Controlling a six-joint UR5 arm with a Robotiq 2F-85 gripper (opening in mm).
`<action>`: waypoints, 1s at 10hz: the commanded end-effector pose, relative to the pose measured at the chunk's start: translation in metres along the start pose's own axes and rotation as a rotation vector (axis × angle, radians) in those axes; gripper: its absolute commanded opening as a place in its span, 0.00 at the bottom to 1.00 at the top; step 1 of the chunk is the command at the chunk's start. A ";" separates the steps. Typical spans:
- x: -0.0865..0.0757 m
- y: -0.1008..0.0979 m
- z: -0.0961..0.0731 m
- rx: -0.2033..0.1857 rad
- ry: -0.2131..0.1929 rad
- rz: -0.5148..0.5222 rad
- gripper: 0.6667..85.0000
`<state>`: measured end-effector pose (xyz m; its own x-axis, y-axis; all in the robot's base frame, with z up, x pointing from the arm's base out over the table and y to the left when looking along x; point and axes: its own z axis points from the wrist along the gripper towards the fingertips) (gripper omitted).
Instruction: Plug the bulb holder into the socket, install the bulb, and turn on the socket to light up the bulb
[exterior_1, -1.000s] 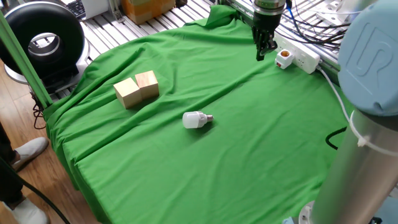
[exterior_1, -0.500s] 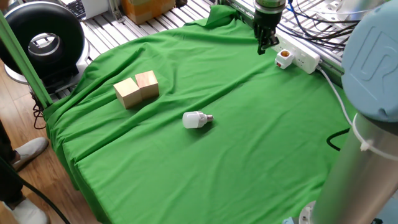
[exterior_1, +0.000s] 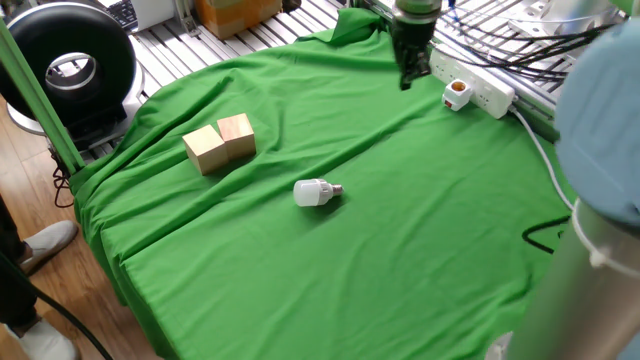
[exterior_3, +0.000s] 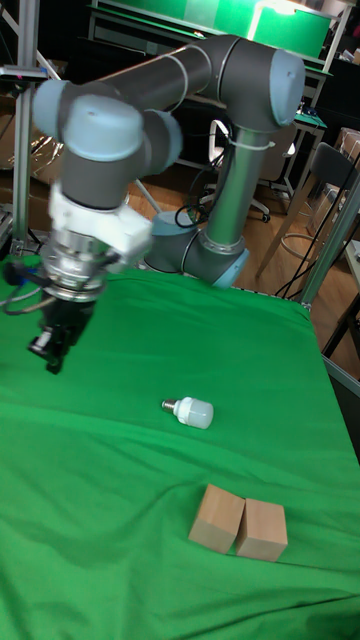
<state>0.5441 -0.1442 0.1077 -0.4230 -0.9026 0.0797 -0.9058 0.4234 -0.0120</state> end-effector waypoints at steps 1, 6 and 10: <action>-0.043 0.018 -0.010 0.010 -0.007 0.047 0.00; -0.022 -0.003 -0.011 0.071 0.055 -0.076 0.07; -0.099 0.034 -0.025 -0.007 0.011 -0.017 0.22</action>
<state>0.5539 -0.0893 0.1181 -0.3712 -0.9211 0.1175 -0.9284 0.3704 -0.0287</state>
